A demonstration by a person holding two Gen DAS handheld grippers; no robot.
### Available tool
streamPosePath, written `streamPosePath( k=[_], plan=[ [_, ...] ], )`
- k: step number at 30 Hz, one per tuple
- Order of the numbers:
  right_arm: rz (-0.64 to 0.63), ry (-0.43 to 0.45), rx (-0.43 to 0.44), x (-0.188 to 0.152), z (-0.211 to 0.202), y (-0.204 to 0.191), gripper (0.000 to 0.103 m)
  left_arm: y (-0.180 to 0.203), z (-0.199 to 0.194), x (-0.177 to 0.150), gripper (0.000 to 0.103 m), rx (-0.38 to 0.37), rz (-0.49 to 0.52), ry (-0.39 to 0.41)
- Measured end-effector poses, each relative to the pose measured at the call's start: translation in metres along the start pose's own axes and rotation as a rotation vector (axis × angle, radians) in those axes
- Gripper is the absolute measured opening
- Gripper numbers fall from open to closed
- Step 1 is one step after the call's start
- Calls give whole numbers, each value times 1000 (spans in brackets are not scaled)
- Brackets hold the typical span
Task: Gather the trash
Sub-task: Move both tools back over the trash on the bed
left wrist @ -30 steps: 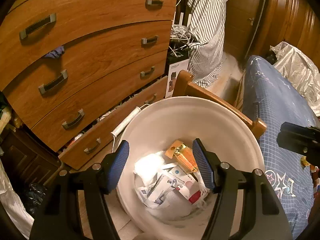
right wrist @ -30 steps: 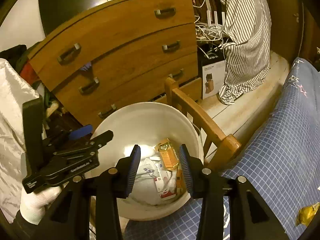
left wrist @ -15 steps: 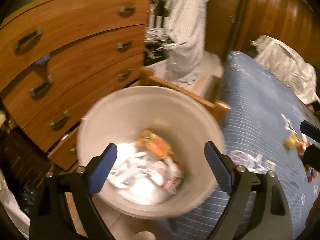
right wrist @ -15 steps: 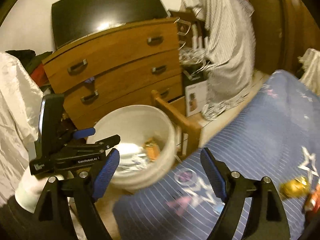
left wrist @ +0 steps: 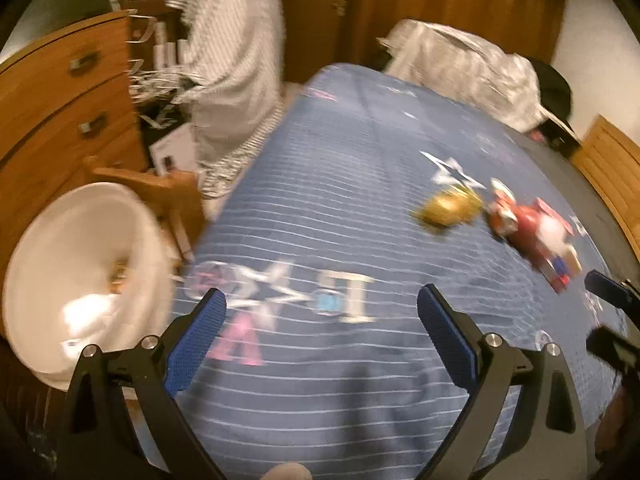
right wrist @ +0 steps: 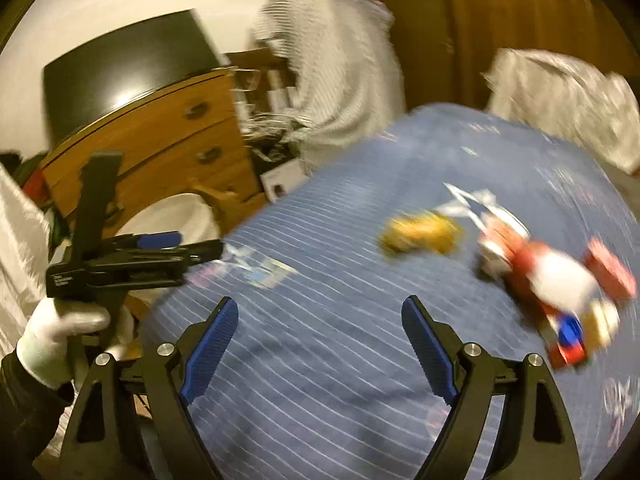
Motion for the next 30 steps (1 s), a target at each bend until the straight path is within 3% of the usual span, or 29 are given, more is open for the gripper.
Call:
streamPosePath(
  k=[3,5,7,11,14,17,20,22,25,26,30],
  plan=[
    [93,3,-64,-15,-17,76,76,30,11,-12,93,-43,17,-33],
    [168,23,-137,-15,-27,143,58,44,18,-19,94,-58,27,-52],
    [212,47,-204,-7,-30,200,48,56,24,-25,94,-67,32,-73],
    [310,45,-282,7,-12,288,48,69,32,-32,94,-63,35,-95],
    [390,-11,-237,3,24,321,48,75,33,-32,94,-69,30,-104],
    [434,-39,-144,-4,43,305,48,83,35,-34,94,-78,31,-112],
    [398,-94,-25,-15,44,254,49,91,39,-39,94,-92,30,-122],
    [313,-123,43,-30,33,213,53,94,42,-43,94,-94,28,-134],
    [308,-90,160,-38,3,182,61,103,42,-52,94,-113,30,-144],
    [290,-81,177,-43,-8,174,64,106,42,-55,94,-121,33,-147],
    [214,-85,85,-72,-38,179,65,126,43,-66,94,-177,77,-169]
  ],
)
Point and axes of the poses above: each gripper's, at about its wrist camera, not at the fingertips, and z roughly the way its jaws point, y to its right, x to its top, the point moved 9 cm from there along z, roughly the way its jaws point, and after that the axes turned 8 degrees about y, right-handed, at the moved point
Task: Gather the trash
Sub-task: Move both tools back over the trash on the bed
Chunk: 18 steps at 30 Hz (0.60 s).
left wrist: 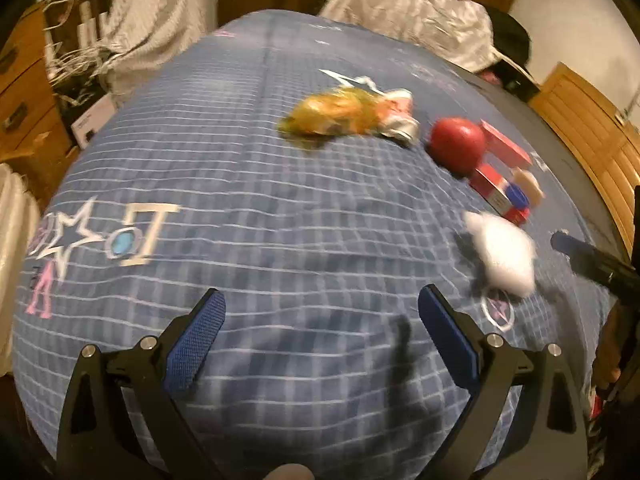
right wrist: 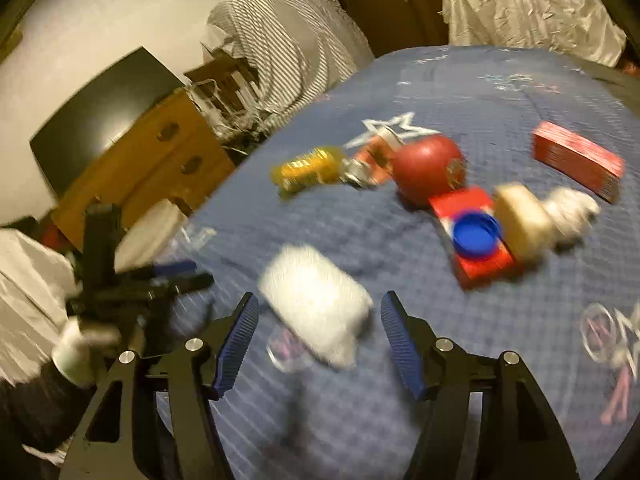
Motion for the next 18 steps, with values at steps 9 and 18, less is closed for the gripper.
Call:
streamPosePath(
  k=[9,18],
  plan=[
    [73,39,-57,-43,-38,28,68,77,4,1,94,-218,104,-47],
    [152,57,-54,-59,-47,55,69,121,50,5,94,-202,243,-127]
  ],
)
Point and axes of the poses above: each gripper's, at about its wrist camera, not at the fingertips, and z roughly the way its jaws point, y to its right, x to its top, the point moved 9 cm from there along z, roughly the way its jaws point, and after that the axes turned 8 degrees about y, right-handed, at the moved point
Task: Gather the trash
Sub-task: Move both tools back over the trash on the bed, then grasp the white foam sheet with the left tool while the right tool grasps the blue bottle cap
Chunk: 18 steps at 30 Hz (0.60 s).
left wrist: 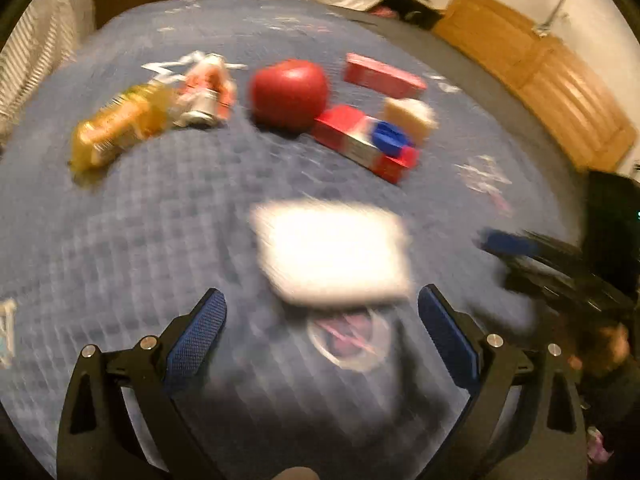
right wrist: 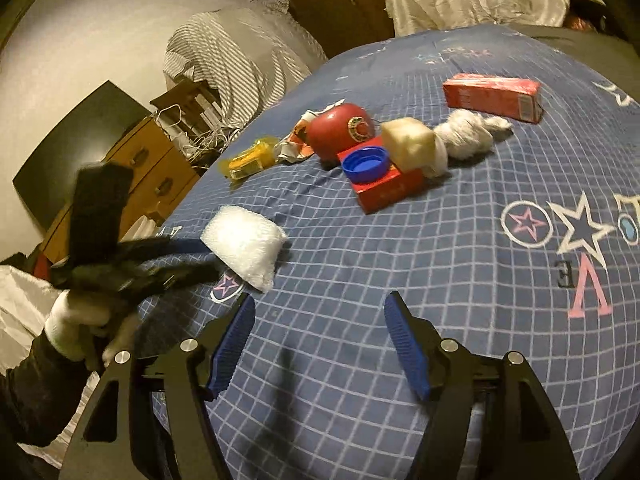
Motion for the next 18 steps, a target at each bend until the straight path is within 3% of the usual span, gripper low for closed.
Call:
streamPosePath(
  k=[2,5,11,15,18],
  plan=[
    [8,3,5,-1,-1,2,69,-39,2,13,94,148,-77,30],
    [9,8,11,-4,-3,3,71,-83,-18,25,94,244,-236,105],
    [25,16,36,-5,-1,7,73,-92,-41,27,94,217,-310,165],
    [29,24,49,-5,2,7,75,-66,-29,30,96,99,-368,140],
    [31,28,55,-5,4,7,76,-50,-8,39,97,97,-384,111]
  ],
)
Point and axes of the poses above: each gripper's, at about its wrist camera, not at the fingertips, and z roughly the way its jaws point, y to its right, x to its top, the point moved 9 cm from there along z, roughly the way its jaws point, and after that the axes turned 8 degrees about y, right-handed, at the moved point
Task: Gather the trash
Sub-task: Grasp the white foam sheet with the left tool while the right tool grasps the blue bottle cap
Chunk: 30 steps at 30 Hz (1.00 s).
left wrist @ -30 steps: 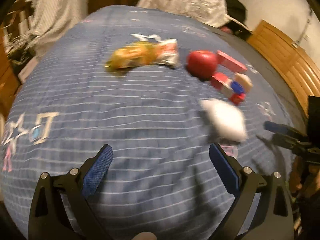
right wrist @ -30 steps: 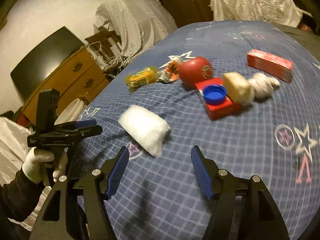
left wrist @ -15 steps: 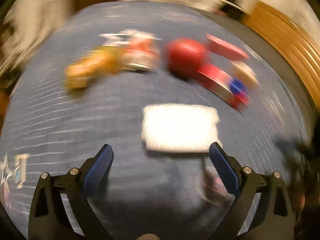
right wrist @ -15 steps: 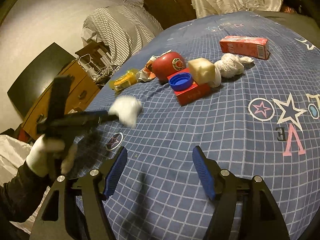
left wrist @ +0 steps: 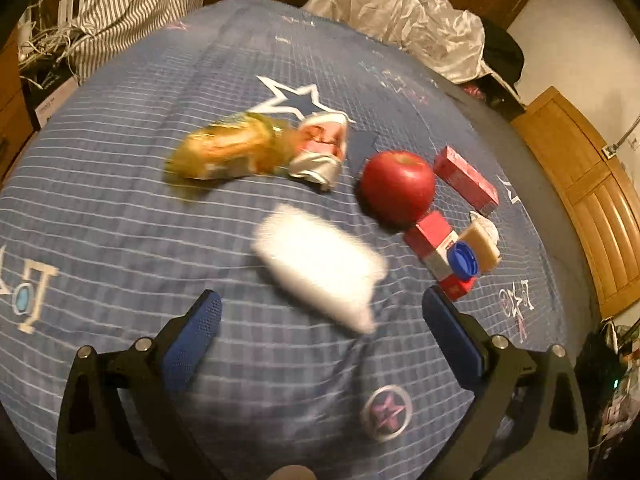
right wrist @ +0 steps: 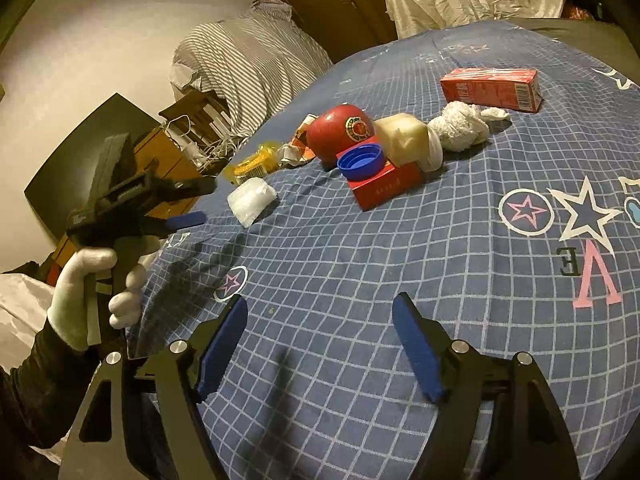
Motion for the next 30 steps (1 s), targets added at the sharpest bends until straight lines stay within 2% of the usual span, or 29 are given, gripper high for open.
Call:
streamPosePath(
  k=[6,9,11,13,14,16,17,19,22,25,27,30],
  plan=[
    [-1,5,13,-1,1,1,77,-14,32,9,97,154,-112,-56],
    [-8,5,19,-2,1,1,80,-11,44,9,97,210,-65,-68],
    [-19,3,17,-2,2,-1,81,-10,50,3,97,211,-62,-88],
    [-25,3,16,-3,2,-3,81,-10,49,-2,97,213,-32,-70],
    [-25,4,17,-2,2,-3,81,-10,48,-3,96,206,-32,-61],
    [-25,5,17,-2,3,-4,81,-11,40,-5,81,170,-29,-42],
    [-27,6,16,-2,3,-3,81,-10,36,-6,71,126,-23,-42],
    [-33,6,12,-3,3,-4,81,-11,27,-8,62,82,1,-50],
    [-43,10,2,-3,3,-5,81,-12,11,-13,55,64,65,-52],
    [-43,20,-14,0,0,-4,80,-8,-2,-24,49,3,88,-58],
    [-50,38,-31,10,-5,-2,75,-6,-8,-32,47,-50,82,-65],
    [-70,59,-71,34,-7,4,65,-4,-2,-34,46,-71,77,-69]
  ],
)
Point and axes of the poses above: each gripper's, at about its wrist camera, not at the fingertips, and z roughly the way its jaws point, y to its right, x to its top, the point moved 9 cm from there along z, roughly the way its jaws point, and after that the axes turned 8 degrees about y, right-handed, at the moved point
